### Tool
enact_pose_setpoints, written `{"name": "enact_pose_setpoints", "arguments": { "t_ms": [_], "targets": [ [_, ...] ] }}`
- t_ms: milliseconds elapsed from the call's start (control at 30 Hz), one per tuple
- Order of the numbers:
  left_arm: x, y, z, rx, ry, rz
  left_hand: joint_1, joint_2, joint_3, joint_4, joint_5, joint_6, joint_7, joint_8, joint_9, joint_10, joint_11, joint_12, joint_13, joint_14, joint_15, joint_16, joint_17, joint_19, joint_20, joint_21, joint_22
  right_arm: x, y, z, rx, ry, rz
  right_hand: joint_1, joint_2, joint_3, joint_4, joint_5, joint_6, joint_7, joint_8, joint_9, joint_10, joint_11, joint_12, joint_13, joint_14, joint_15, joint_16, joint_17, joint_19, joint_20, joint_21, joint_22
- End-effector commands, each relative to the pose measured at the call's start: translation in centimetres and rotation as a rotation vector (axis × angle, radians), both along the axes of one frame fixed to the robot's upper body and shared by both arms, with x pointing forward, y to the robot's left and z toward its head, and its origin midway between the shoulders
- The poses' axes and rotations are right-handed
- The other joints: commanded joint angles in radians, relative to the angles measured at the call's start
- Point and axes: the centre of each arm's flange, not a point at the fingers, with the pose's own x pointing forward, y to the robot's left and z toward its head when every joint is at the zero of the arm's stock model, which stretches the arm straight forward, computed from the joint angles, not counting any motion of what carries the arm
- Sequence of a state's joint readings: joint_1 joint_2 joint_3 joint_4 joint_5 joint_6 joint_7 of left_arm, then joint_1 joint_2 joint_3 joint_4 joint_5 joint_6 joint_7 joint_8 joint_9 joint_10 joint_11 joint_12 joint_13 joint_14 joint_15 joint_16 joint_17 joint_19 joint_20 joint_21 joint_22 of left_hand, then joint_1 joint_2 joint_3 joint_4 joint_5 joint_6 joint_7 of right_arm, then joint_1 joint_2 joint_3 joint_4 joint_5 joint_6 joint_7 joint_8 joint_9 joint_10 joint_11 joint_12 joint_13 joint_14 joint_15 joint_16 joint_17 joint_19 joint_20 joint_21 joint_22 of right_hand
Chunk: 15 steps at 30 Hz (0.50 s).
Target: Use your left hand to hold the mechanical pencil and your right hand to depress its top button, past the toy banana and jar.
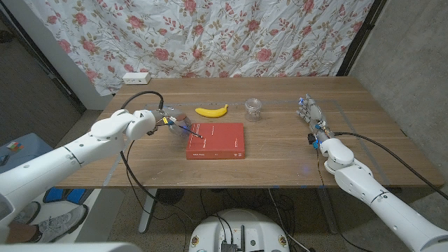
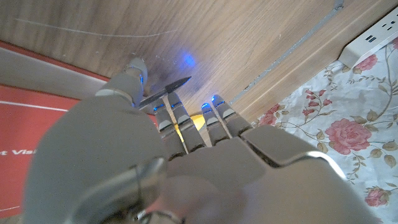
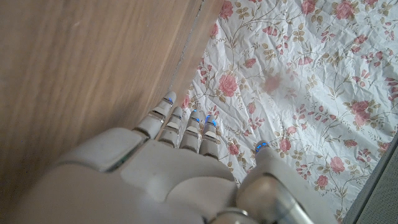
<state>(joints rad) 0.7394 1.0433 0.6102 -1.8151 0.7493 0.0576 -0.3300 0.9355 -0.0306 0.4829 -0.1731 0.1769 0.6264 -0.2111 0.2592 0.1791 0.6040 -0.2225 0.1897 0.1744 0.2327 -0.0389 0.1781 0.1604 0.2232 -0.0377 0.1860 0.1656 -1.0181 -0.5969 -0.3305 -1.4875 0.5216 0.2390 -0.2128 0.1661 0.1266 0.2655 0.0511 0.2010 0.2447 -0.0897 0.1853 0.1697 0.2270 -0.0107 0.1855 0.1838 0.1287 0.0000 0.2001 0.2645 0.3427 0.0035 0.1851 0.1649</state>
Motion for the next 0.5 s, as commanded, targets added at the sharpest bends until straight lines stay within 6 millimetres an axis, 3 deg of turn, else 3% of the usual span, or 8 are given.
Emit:
{"name": "enact_pose_setpoints", "arguments": {
  "t_ms": [33,500],
  "targets": [
    [-0.09,-0.19,-0.01,-0.014,-0.022,-0.002,0.016,0.003,-0.015,0.001,0.006,0.029,0.000,-0.004,0.003,0.036,0.001,0.008,0.002,0.022,-0.165,0.007,0.006,0.023,-0.072,0.010,0.002,0.35,0.08,0.02,-0.002,0.006,0.002,-0.011,0.000,0.009,-0.003,0.009,0.014,-0.001,0.008,0.005,0.008,-0.001,0.008,0.003,0.003,-0.006,0.009,0.001,0.007,-0.005,0.004,0.003],
    [-0.74,0.12,-0.21,-0.040,-0.036,0.020,0.048,0.013,-0.066,0.002,0.006,0.156,0.004,-0.012,0.002,0.156,0.000,0.005,0.000,0.094,-0.173,0.003,0.007,0.067,-0.083,0.010,0.005,0.73,0.28,0.04,-0.004,0.014,0.006,-0.013,0.000,0.013,-0.004,0.009,0.020,0.000,0.008,0.005,0.014,-0.004,0.010,0.003,0.004,-0.007,0.010,-0.002,0.008,-0.003,0.005,0.003]
  ]
}}
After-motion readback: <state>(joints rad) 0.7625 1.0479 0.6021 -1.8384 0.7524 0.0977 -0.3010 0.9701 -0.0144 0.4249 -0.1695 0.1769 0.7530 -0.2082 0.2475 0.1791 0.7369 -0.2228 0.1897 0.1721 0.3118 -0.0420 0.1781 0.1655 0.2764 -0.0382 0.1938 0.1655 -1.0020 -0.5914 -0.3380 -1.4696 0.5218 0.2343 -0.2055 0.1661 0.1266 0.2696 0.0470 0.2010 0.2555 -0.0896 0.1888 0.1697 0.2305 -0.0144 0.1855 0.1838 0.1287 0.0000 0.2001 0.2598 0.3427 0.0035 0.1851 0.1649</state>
